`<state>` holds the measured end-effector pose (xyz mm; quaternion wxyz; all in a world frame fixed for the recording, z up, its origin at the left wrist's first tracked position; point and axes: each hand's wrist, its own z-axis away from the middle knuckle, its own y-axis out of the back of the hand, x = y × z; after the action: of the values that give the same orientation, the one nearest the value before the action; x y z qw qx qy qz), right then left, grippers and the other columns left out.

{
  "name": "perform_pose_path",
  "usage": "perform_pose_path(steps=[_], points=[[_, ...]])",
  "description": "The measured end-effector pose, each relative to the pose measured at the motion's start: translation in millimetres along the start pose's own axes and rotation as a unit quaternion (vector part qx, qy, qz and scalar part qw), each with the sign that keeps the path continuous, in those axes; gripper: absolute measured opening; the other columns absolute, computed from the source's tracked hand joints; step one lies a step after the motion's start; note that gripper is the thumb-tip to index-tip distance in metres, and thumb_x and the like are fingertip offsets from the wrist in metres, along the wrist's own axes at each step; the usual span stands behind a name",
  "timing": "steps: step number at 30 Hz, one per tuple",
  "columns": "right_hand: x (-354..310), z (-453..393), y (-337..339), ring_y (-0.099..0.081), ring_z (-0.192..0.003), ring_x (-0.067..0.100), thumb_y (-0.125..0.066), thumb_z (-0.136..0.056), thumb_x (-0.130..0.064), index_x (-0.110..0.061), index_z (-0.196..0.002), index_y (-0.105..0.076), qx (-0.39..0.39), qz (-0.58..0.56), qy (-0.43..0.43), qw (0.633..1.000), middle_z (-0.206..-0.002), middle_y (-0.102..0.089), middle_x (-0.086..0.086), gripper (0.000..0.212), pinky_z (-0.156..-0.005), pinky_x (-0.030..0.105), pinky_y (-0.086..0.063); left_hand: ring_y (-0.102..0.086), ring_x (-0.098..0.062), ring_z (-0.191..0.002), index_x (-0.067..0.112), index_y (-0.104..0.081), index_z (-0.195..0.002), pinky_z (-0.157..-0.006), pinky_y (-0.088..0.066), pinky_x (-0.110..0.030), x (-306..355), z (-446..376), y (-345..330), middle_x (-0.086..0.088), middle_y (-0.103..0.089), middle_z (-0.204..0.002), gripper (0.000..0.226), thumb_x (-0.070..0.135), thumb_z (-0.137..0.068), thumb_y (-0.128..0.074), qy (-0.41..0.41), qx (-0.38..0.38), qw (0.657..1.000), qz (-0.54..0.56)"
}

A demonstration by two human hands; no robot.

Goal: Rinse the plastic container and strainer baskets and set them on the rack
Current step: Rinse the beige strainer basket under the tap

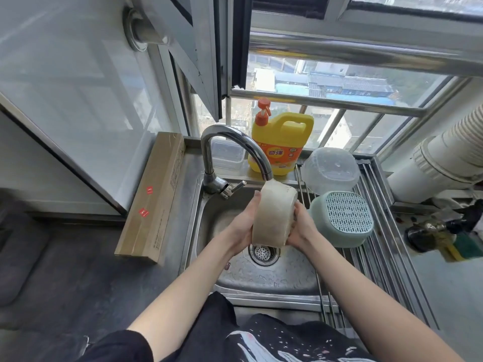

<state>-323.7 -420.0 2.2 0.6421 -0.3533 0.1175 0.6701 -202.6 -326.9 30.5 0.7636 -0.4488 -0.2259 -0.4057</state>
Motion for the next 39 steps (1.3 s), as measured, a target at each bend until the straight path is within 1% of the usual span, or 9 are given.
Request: perform_pose_path(steps=[4, 7, 14, 19, 24, 27, 29, 34, 39], points=[[1, -2, -7, -0.069, -0.087, 0.017, -0.032, -0.101, -0.043, -0.016, -0.107, -0.066, -0.015, -0.014, 0.075, 0.997, -0.094, -0.075, 0.003, 0.044, -0.080, 0.035, -0.055, -0.066, -0.011, -0.084, 0.019, -0.053, -0.133, -0.061, -0.053, -0.022, 2, 3, 8, -0.001, -0.070, -0.100, 0.069, 0.061, -0.096, -0.013, 0.006, 0.003, 1.000, -0.030], [-5, -7, -13, -0.065, -0.106, 0.026, -0.034, -0.089, -0.063, -0.027, -0.108, -0.068, 0.029, 0.075, 0.115, 0.990, -0.115, -0.070, 0.006, 0.054, -0.095, 0.047, -0.050, -0.066, -0.018, -0.091, 0.026, -0.056, -0.128, -0.066, -0.055, -0.030, 0, 8, 15, -0.005, -0.068, -0.111, 0.075, 0.070, -0.090, -0.011, 0.029, -0.007, 0.999, 0.022], [-15, -5, -23, -0.059, -0.091, 0.005, -0.036, -0.101, -0.028, -0.013, -0.101, -0.067, 0.047, 0.285, 0.250, 0.924, -0.107, -0.066, 0.003, 0.035, -0.074, 0.020, -0.044, -0.054, -0.034, -0.121, 0.018, -0.049, -0.138, -0.091, -0.049, -0.048, 10, 7, 13, -0.015, -0.056, -0.135, 0.072, 0.069, -0.090, -0.031, 0.028, -0.022, 0.997, 0.061], [-14, -6, -19, -0.064, -0.101, 0.026, -0.041, -0.095, -0.037, -0.019, -0.092, -0.072, 0.046, 0.220, 0.209, 0.952, -0.103, -0.070, 0.007, 0.036, -0.091, 0.043, -0.051, -0.061, -0.034, -0.109, 0.015, -0.057, -0.131, -0.086, -0.051, -0.047, 13, 7, 18, -0.017, -0.062, -0.126, 0.080, 0.075, -0.084, -0.031, 0.024, -0.020, 0.991, 0.128], [-17, -2, -14, -0.061, -0.098, 0.024, -0.047, -0.090, -0.035, -0.016, -0.093, -0.070, 0.041, 0.133, 0.201, 0.970, -0.103, -0.069, 0.007, 0.031, -0.081, 0.035, -0.049, -0.068, -0.027, -0.094, 0.017, -0.062, -0.119, -0.077, -0.056, -0.038, 23, 4, 10, -0.012, -0.069, -0.111, 0.083, 0.075, -0.086, -0.013, 0.047, -0.030, 0.992, 0.112], [-25, -1, -14, -0.057, -0.103, 0.026, -0.045, -0.080, -0.037, -0.015, -0.091, -0.068, 0.051, 0.113, 0.237, 0.964, -0.108, -0.064, 0.012, 0.034, -0.094, 0.040, -0.045, -0.067, -0.023, -0.100, 0.020, -0.060, -0.122, -0.082, -0.055, -0.036, 29, -7, 3, -0.008, -0.069, -0.115, 0.071, 0.064, -0.095, -0.010, 0.021, -0.007, 0.995, 0.094], [-31, -2, -13, -0.056, -0.102, 0.025, -0.046, -0.075, -0.036, -0.014, -0.090, -0.067, 0.062, 0.085, 0.252, 0.962, -0.105, -0.062, 0.011, 0.033, -0.096, 0.040, -0.043, -0.063, -0.024, -0.106, 0.016, -0.058, -0.126, -0.090, -0.051, -0.039, 31, -15, 3, -0.010, -0.066, -0.121, 0.062, 0.054, -0.101, -0.017, -0.012, 0.011, 0.995, 0.102], [-34, -18, -9, -0.055, -0.108, 0.029, -0.049, -0.079, -0.039, -0.023, -0.100, -0.056, 0.087, 0.111, 0.264, 0.954, -0.110, -0.057, 0.010, 0.028, -0.102, 0.053, -0.040, -0.066, -0.016, -0.077, 0.014, -0.064, -0.106, -0.064, -0.053, -0.026, 35, -15, 5, -0.003, -0.070, -0.087, 0.046, 0.045, -0.100, -0.031, -0.039, -0.009, 0.994, 0.103], [-23, -3, -30, -0.052, -0.092, 0.015, -0.037, -0.098, -0.036, -0.010, -0.115, -0.046, 0.066, 0.170, 0.248, 0.951, -0.095, -0.051, -0.002, 0.033, -0.083, 0.033, -0.045, -0.062, -0.024, -0.096, 0.014, -0.063, -0.117, -0.083, -0.051, -0.039, 29, -14, 2, -0.009, -0.066, -0.107, 0.041, 0.035, -0.083, -0.070, -0.059, 0.009, 0.998, -0.028]])
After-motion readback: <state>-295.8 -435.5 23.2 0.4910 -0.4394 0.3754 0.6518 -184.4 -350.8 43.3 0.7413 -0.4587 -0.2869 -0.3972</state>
